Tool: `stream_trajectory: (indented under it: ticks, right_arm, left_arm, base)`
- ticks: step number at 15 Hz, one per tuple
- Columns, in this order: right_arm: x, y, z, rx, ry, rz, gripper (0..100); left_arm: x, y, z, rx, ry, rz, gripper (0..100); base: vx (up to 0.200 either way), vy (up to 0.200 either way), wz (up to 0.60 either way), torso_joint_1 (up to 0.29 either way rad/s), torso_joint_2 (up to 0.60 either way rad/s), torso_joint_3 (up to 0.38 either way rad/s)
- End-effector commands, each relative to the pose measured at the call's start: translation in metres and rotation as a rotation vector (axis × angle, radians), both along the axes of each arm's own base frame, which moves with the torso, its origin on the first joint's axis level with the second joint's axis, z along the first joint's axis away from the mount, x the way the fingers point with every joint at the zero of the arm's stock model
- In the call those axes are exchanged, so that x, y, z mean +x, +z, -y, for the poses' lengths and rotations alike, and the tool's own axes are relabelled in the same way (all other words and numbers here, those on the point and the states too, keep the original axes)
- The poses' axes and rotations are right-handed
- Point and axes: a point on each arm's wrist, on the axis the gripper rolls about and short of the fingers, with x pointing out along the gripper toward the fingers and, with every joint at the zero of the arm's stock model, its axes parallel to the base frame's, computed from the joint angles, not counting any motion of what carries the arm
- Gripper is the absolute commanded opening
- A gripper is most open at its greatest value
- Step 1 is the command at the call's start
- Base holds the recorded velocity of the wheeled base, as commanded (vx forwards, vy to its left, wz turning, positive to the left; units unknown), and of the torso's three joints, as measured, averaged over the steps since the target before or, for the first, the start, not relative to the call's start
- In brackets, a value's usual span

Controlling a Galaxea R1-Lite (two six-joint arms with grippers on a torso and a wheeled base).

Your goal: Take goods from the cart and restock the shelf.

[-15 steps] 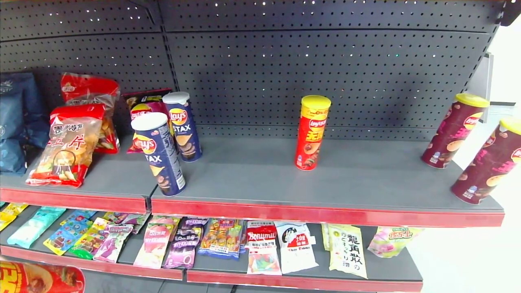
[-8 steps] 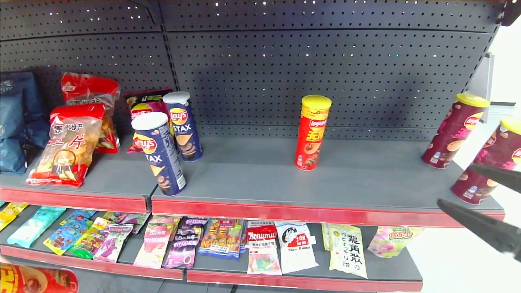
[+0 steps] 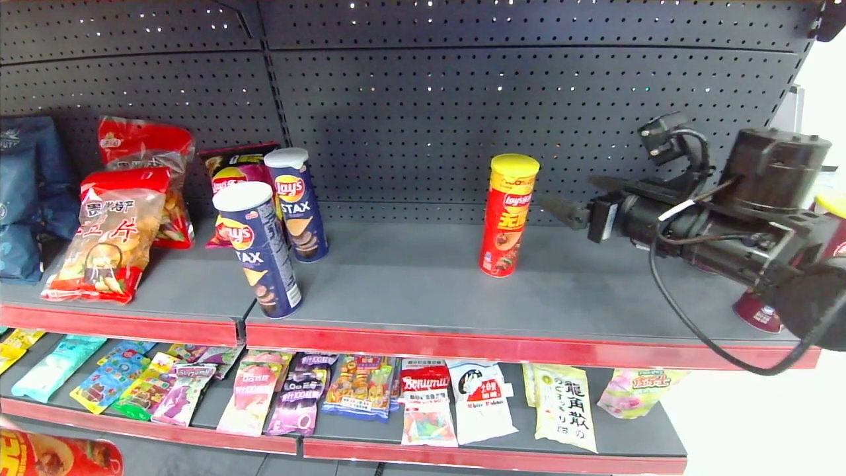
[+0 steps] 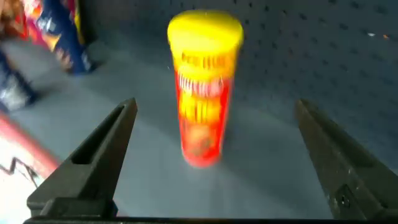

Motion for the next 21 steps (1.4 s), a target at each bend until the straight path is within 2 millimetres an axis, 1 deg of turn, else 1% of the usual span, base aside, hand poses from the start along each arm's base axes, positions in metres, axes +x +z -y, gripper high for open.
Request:
stream_trajectory:
  ticks: [1,3,6,7,12,15,17,20,21]
  right_arm:
    - [0.022,-0.026,-0.026,-0.018,0.050,-0.065,100]
    - [0.023,-0.034,-0.035,-0.023,0.074,-0.088,100]
    - [0.026,-0.036,-0.039,-0.024,0.077,-0.087,100]
    - [0.035,-0.038,-0.040,-0.024,0.068,-0.082,100]
    - [0.059,-0.043,-0.039,-0.021,0.034,-0.077,100]
    - [0.073,-0.040,-0.042,-0.013,-0.002,-0.047,100]
    - [0.081,-0.039,-0.046,-0.007,-0.006,-0.029,100]
    - [0.087,-0.037,-0.049,-0.001,-0.004,-0.014,100]
    - [0.093,-0.037,-0.052,0.003,-0.004,-0.003,100]
  left_arm:
    - [0.001,0.001,0.000,-0.002,0.000,-0.007,0]
    - [0.002,0.001,0.000,-0.001,0.000,-0.015,0]
    - [0.003,0.000,0.000,-0.003,0.000,-0.016,0]
    - [0.003,0.000,0.000,-0.002,0.000,-0.018,0]
    - [0.002,0.000,0.000,-0.003,0.000,-0.015,0]
    - [0.002,0.000,0.000,-0.001,0.000,-0.016,0]
    - [0.002,0.000,0.000,-0.003,0.000,-0.018,0]
    - [0.002,0.000,0.000,-0.003,0.000,-0.018,0]
    - [0.002,0.000,0.000,-0.003,0.000,-0.016,0]
  base:
    - [0.000,0.000,0.00,0.000,0.00,0.000]
    - [0.000,0.000,0.00,0.000,0.00,0.000]
    - [0.000,0.000,0.00,0.000,0.00,0.000]
    - [0.000,0.000,0.00,0.000,0.00,0.000]
    - [0.000,0.000,0.00,0.000,0.00,0.000]
    - [0.000,0.000,0.00,0.000,0.00,0.000]
    - [0.000,0.000,0.00,0.000,0.00,0.000]
    - [0.000,0.000,0.00,0.000,0.00,0.000]
    - [0.000,0.000,0.00,0.000,0.00,0.000]
